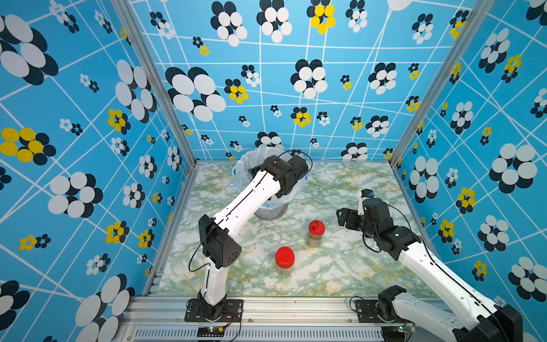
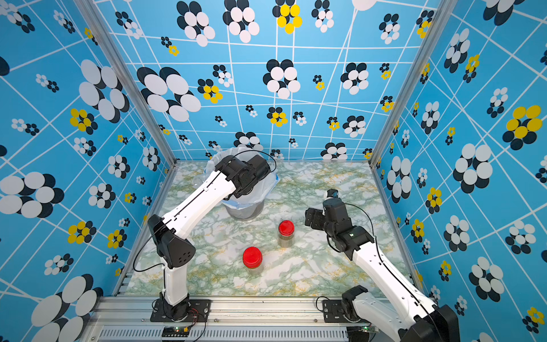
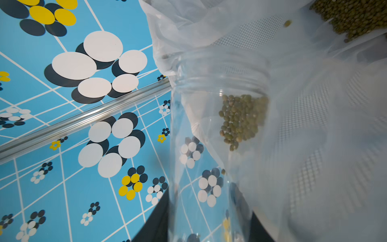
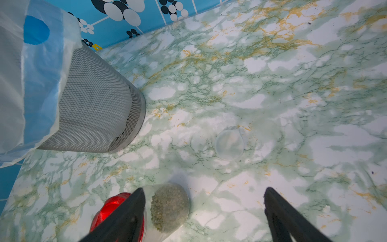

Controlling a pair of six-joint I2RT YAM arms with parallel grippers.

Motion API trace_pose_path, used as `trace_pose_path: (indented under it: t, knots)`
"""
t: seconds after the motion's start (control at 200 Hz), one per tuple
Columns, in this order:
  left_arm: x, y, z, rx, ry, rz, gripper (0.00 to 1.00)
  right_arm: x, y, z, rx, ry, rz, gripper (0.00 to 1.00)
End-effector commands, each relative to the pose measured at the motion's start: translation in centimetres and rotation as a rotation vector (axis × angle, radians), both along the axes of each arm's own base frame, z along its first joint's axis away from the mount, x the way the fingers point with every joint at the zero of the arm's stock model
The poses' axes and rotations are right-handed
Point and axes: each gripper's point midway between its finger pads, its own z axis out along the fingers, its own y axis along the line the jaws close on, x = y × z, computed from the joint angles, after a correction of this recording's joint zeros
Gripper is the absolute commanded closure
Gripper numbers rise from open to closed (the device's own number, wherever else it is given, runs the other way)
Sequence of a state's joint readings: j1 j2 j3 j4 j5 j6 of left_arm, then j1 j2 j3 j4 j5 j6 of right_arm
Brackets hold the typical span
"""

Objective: Empty moldy mung beans from jars
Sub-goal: Pour the moldy mung beans from the jar into the trash bin.

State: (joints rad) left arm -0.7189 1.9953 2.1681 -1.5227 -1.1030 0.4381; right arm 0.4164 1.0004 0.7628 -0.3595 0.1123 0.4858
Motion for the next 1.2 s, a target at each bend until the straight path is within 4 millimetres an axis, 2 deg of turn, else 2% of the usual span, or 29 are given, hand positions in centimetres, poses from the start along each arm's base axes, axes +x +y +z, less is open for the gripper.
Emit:
trace_pose_path:
  t: [0.0, 0.06, 0.185, 0.36, 0.405, 0.495, 0.535, 0.585, 0.7, 0.755, 0.804, 0.884, 0.914, 0.959, 1.034, 1.194]
  knots:
    - [0.6, -0.2, 2.2, 0.053, -0.072, -0.011, 0.79, 0.1, 0.2, 0.0, 0.007, 0.012, 0.009, 0.09]
    - [1.0, -0.9, 2.8, 0.038, -0.107, -0.032, 0.78, 0.0, 0.1, 0.0, -0.001, 0.015, 0.010, 0.09]
    - [1.2, -0.9, 2.4, 0.121, -0.100, -0.032, 0.79, 0.0, 0.0, 0.1, 0.003, 0.001, 0.003, 0.09]
    - [1.8, -1.9, 4.8, 0.113, -0.182, -0.057, 0.79, 0.0, 0.1, -0.1, -0.005, 0.013, 0.010, 0.09]
    - [1.9, -2.1, 4.3, 0.113, -0.180, -0.060, 0.79, 0.0, 0.0, -0.1, -0.006, 0.012, 0.007, 0.09]
    - [2.1, -2.5, 1.1, 0.162, -0.095, -0.085, 0.79, 0.1, 0.0, 0.0, -0.001, 0.003, 0.005, 0.09]
    - [2.1, -2.2, 0.8, 0.181, -0.089, -0.077, 0.79, 0.1, 0.1, 0.1, 0.001, 0.001, 0.007, 0.09]
    - [1.9, -2.0, 1.6, 0.166, -0.102, -0.068, 0.80, 0.1, 0.2, 0.1, -0.001, 0.004, 0.012, 0.09]
    - [1.6, -2.1, 5.6, 0.099, -0.174, -0.080, 0.79, -0.1, 0.0, 0.1, -0.014, 0.008, 0.013, 0.09]
    - [1.5, -2.0, 6.2, 0.085, -0.192, -0.088, 0.79, -0.1, -0.1, 0.1, -0.015, 0.004, 0.010, 0.09]
    - [1.5, -2.2, 5.3, 0.067, -0.178, -0.098, 0.79, -0.1, -0.1, 0.1, -0.007, 0.000, 0.008, 0.09]
    - [1.3, -2.3, 1.9, 0.094, -0.075, -0.101, 0.78, 0.1, 0.2, 0.0, 0.005, 0.001, 0.012, 0.09]
    - [1.1, -1.9, 1.2, 0.075, -0.064, -0.073, 0.78, 0.1, 0.3, 0.0, 0.009, 0.003, 0.014, 0.09]
    - [1.1, -1.5, 1.5, 0.017, -0.080, -0.026, 0.79, 0.1, 0.4, 0.0, 0.011, 0.007, 0.018, 0.09]
    - [1.3, -1.1, 2.6, -0.090, -0.136, 0.011, 0.79, 0.1, 0.5, 0.2, 0.004, 0.007, 0.031, 0.10]
    - [1.0, -2.5, 5.3, -0.409, -0.219, 0.005, 0.78, 0.1, 0.1, 1.4, -0.021, -0.026, 0.037, 0.09]
